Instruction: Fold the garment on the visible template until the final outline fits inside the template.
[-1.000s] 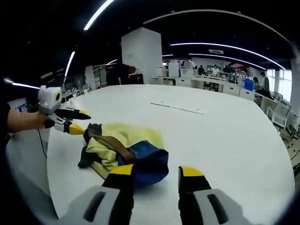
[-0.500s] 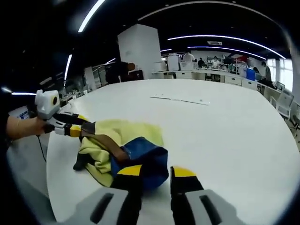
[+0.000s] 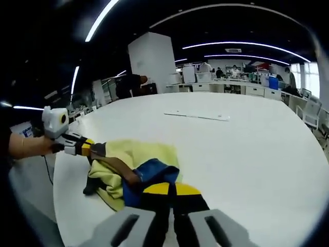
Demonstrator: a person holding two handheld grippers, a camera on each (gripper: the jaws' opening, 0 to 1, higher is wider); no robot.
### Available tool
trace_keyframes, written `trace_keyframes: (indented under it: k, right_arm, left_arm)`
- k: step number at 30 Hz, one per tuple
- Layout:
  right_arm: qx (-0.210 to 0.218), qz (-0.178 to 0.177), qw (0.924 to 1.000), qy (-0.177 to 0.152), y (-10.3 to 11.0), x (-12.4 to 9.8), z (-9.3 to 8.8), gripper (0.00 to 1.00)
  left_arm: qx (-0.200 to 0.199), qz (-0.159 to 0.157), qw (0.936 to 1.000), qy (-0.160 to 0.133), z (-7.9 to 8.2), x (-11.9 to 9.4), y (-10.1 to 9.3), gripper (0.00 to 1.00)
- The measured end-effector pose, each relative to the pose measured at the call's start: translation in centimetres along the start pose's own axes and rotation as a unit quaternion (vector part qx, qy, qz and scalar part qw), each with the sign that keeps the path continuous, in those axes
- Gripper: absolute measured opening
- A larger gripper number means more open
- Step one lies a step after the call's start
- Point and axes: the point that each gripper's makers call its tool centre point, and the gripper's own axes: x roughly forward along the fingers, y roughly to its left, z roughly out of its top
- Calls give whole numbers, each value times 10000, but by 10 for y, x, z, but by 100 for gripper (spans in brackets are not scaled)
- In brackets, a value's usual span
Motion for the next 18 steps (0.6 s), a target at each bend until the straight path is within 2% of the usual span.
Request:
trace_keyframes:
  k: [5, 10, 18]
  right_arm:
    - [-35, -39, 10000, -55, 0, -7, 7, 0]
    - [-119, -21, 9997, -223, -2, -17, 23, 0]
    - [-278, 90, 9987, -417, 4, -27, 51, 0]
  left_arm:
    - [33, -19, 10000, -6, 9, -14, 4, 0]
    - [-2, 124, 9993, -357, 35, -30, 14, 0]
    - [-12, 371, 9965, -747, 69, -48, 23, 0]
